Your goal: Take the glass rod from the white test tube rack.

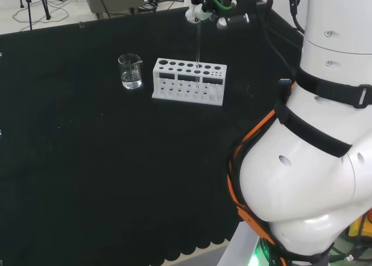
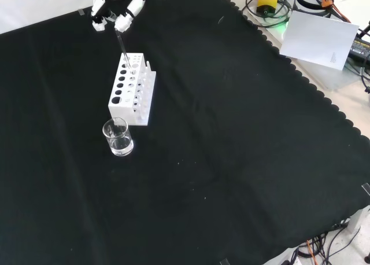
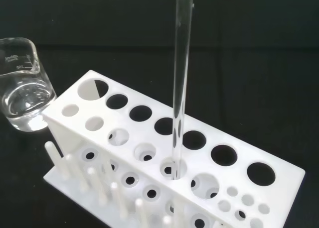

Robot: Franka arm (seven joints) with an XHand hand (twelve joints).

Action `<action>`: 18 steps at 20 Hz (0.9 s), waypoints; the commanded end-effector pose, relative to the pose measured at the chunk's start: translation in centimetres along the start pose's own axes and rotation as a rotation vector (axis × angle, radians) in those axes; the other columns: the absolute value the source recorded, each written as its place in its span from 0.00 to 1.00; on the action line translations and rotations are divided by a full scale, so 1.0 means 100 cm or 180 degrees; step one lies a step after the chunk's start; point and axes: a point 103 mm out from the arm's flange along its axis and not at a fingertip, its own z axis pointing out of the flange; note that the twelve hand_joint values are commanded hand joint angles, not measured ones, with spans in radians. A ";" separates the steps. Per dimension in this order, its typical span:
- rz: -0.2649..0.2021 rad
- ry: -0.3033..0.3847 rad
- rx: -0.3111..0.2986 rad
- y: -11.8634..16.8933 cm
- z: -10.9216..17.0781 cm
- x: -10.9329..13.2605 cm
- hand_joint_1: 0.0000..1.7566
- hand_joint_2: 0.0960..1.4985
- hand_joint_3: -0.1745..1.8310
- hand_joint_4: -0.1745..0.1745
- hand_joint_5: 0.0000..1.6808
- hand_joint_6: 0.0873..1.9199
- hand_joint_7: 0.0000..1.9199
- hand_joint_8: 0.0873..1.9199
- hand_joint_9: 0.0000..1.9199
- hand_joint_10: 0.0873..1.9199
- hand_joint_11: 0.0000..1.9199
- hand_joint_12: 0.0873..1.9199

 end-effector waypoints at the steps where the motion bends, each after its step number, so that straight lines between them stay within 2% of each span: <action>1: 0.0024 0.0009 0.0073 0.004 0.005 -0.002 0.39 0.82 0.00 0.00 0.24 0.44 0.42 0.52 0.58 0.52 0.50 0.65; 14: 0.0009 0.0038 0.0201 -0.001 0.039 -0.003 0.39 0.83 0.00 0.00 0.27 0.45 0.45 0.53 0.62 0.54 0.55 0.65; 18: 0.0001 -0.0064 0.0255 -0.001 0.042 -0.001 0.40 0.83 0.00 0.00 0.28 0.45 0.47 0.53 0.65 0.55 0.59 0.65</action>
